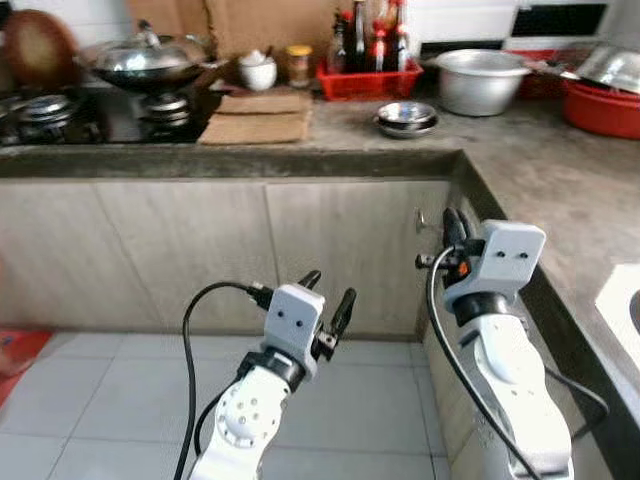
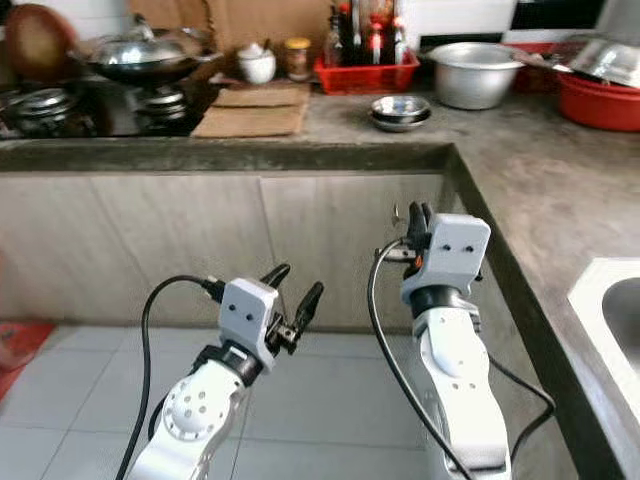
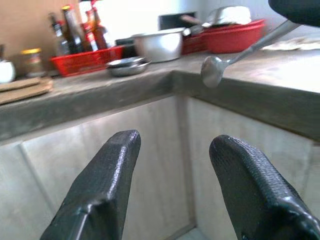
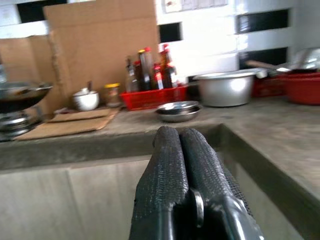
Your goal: Kitchen organization
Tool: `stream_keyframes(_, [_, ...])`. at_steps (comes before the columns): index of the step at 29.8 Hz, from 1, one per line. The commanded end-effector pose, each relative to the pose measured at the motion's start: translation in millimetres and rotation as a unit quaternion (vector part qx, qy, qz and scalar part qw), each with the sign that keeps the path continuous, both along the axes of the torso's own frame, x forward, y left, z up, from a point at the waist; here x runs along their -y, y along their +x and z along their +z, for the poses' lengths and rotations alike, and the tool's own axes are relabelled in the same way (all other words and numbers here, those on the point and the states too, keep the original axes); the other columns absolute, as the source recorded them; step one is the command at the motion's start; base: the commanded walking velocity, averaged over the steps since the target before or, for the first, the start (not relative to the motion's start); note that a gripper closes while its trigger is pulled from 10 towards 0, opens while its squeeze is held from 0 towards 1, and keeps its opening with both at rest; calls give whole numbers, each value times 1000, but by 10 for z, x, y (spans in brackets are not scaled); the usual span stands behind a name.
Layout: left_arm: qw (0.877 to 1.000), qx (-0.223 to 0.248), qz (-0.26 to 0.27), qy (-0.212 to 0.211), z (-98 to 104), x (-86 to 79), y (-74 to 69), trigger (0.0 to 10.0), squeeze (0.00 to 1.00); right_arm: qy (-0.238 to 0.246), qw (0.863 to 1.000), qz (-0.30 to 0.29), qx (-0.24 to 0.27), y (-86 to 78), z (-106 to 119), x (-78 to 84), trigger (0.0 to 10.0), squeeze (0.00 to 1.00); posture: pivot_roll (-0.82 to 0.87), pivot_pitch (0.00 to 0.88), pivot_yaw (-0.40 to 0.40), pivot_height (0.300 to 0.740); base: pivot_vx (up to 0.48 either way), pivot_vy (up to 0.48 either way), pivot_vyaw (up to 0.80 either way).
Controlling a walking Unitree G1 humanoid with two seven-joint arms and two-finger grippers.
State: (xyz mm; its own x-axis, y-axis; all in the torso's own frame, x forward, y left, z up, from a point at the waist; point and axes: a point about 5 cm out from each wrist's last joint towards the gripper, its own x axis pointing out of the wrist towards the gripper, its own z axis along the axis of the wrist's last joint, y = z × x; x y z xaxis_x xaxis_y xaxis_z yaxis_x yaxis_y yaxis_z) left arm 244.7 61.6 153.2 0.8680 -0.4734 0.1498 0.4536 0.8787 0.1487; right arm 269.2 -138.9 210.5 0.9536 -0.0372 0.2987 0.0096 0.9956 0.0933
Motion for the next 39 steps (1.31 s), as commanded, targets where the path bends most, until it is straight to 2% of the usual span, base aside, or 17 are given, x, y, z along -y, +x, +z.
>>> stream_keyframes(1, [1000,1,3,2,12,-30,18,10000,0,4,1000,8,6,-1,32,-41,10000,0,13,0,1,740,0,424,-788])
stream_keyframes(39, [1000,-3,-5,9,0,-17,30,10000,0,2,1000,5,4,-7,21,-48,10000,0,10,0,5,740,0,430,-782])
